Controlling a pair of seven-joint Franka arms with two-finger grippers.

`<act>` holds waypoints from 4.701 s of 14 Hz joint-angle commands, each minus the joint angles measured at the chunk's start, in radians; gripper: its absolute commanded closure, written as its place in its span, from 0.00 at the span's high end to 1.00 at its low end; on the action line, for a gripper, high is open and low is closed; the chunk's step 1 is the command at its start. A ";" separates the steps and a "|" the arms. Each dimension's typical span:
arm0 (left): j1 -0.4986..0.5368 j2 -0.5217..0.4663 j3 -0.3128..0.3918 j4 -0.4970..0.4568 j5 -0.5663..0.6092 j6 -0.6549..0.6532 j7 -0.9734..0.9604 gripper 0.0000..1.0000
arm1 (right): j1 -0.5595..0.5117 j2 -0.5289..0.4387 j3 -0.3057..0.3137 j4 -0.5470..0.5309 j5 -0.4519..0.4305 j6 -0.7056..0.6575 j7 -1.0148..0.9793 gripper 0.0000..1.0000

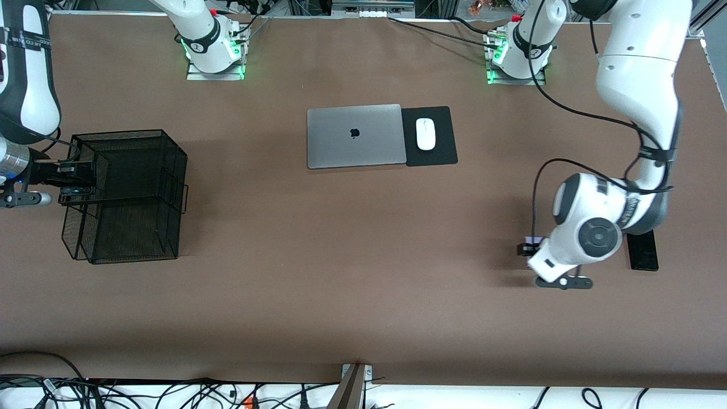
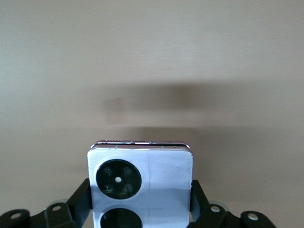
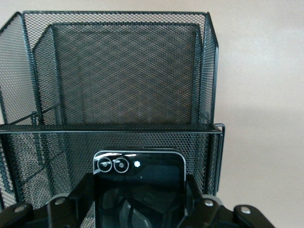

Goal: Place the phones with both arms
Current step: 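Drop the flip phone into the basket while the left gripper carries the white phone, then lower the white phone onto the table and open the left gripper, then reach the right gripper to the white phone while the left gripper returns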

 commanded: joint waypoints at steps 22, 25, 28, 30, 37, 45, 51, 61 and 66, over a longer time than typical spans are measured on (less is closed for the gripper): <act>-0.532 0.296 0.005 0.475 -0.192 -0.001 -0.530 0.41 | 0.003 0.004 -0.039 -0.094 0.085 0.124 -0.044 1.00; -0.570 0.322 0.014 0.475 -0.184 0.076 -0.525 0.41 | 0.003 0.004 -0.039 -0.091 0.085 0.121 -0.042 1.00; -0.598 0.338 0.015 0.475 -0.183 0.102 -0.485 0.41 | 0.015 -0.010 -0.026 -0.057 0.082 0.096 -0.033 1.00; -0.612 0.344 0.015 0.475 -0.183 0.117 -0.486 0.41 | 0.023 -0.010 0.004 0.030 0.082 -0.021 -0.022 1.00; -0.626 0.355 0.014 0.477 -0.189 0.169 -0.556 1.00 | 0.085 0.131 0.017 0.414 0.082 -0.390 0.117 1.00; -0.610 0.318 0.034 0.464 -0.151 0.117 -0.569 1.00 | 0.150 0.131 0.018 0.414 0.087 -0.399 0.154 0.99; -0.529 0.264 0.034 0.443 -0.100 -0.073 -0.320 1.00 | 0.222 0.140 0.023 0.435 0.062 -0.433 0.185 1.00; -0.240 0.092 0.038 0.156 -0.034 -0.131 0.114 1.00 | 0.267 0.170 0.236 0.449 0.148 -0.294 0.459 1.00; -0.060 0.029 0.038 0.155 0.038 -0.217 0.401 1.00 | 0.309 0.324 0.389 0.565 0.142 -0.137 0.726 1.00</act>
